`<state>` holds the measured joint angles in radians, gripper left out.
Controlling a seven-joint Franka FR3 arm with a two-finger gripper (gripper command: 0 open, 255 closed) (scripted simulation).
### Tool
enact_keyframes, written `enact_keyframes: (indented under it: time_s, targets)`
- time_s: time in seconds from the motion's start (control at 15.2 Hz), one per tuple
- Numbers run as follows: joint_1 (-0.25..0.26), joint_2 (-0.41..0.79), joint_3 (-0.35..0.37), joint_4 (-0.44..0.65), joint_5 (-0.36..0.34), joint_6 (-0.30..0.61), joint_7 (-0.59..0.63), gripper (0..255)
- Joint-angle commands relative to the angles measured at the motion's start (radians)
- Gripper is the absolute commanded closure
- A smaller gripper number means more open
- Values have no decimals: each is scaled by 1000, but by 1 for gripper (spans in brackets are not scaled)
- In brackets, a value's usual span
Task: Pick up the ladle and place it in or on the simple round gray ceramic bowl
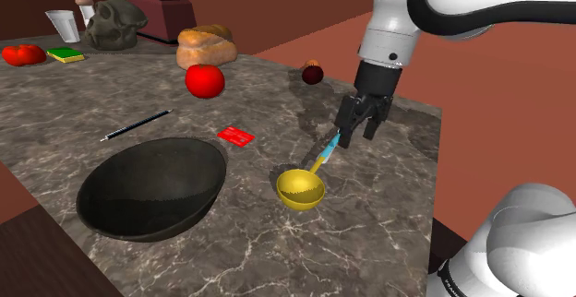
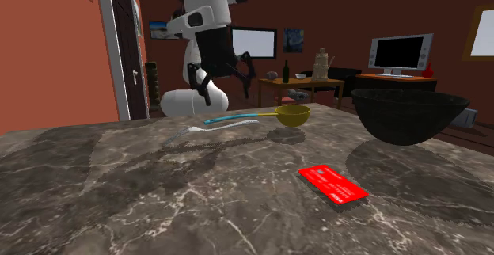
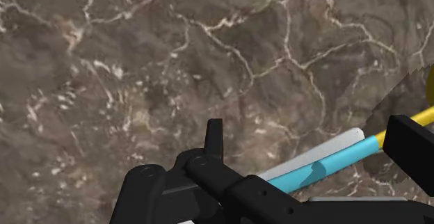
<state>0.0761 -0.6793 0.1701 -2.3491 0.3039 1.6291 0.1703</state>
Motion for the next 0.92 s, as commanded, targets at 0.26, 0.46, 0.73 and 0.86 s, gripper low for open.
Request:
enact_keyframes:
  time_s: [0.26,0.46,0.73,0.86]
  targets:
    - [43,68,65,46,171,24,148,0]
    - [57,94,90,53,226,52,190,0]
    - [65,92,110,4,242,102,186,0]
    - [69,92,121,-19,251,127,184,0]
